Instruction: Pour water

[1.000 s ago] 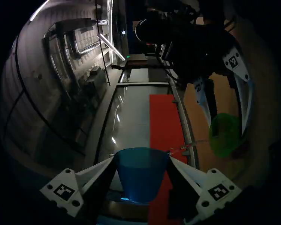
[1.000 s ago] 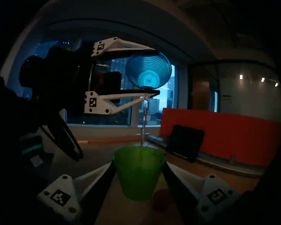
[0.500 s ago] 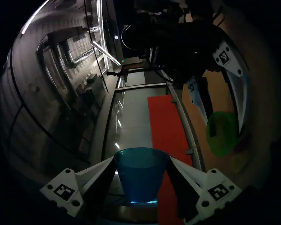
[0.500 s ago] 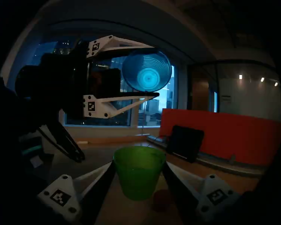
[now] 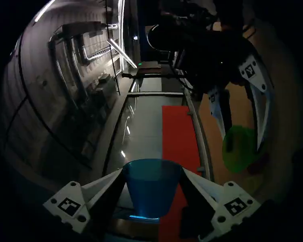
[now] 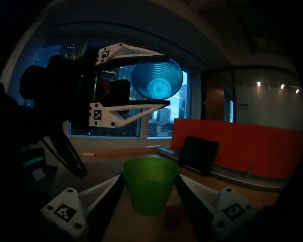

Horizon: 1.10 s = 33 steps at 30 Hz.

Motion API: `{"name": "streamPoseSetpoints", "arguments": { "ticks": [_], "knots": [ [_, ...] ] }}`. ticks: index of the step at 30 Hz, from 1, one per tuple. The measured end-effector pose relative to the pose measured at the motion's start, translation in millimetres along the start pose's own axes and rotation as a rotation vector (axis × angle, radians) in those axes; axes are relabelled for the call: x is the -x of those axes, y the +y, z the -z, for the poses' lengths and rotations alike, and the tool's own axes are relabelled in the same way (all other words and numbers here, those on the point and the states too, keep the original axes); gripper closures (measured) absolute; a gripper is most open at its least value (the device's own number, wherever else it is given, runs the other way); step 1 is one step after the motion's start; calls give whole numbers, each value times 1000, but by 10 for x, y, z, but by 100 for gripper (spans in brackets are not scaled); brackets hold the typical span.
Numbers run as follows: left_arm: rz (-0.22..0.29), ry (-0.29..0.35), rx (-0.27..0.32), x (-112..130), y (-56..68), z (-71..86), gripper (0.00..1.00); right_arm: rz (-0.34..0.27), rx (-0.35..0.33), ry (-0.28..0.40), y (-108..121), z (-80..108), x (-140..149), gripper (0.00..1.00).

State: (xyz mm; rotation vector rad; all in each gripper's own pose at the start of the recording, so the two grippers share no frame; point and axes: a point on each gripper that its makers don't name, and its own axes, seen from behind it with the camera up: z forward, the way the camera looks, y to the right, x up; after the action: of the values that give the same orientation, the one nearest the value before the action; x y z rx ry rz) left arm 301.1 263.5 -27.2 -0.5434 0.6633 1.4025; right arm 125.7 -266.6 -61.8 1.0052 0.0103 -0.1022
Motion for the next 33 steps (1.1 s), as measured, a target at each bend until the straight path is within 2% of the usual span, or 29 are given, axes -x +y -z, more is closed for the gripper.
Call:
{"name": "streamPoseSetpoints", "arguments": {
  "ticks": [2, 9, 14, 21, 24, 33],
  "knots": [
    [58, -1, 0, 20, -3, 8, 12, 0, 2, 2, 5, 13, -7, 11],
    [316, 14, 6, 22, -35, 22, 13, -5, 9, 13, 39, 29, -22, 11],
    [475, 26, 13, 25, -61, 20, 12, -7, 11, 20, 49, 38, -45, 11],
    [702, 25, 29, 50, -20, 18, 12, -9, 14, 25, 60, 58, -61, 11],
    [791, 32, 40, 65, -4, 12, 12, -9, 15, 27, 59, 71, -69, 11],
    [1013, 28, 66, 154, 59, 10, 12, -6, 18, 40, 54, 100, -118, 10]
  ]
}}
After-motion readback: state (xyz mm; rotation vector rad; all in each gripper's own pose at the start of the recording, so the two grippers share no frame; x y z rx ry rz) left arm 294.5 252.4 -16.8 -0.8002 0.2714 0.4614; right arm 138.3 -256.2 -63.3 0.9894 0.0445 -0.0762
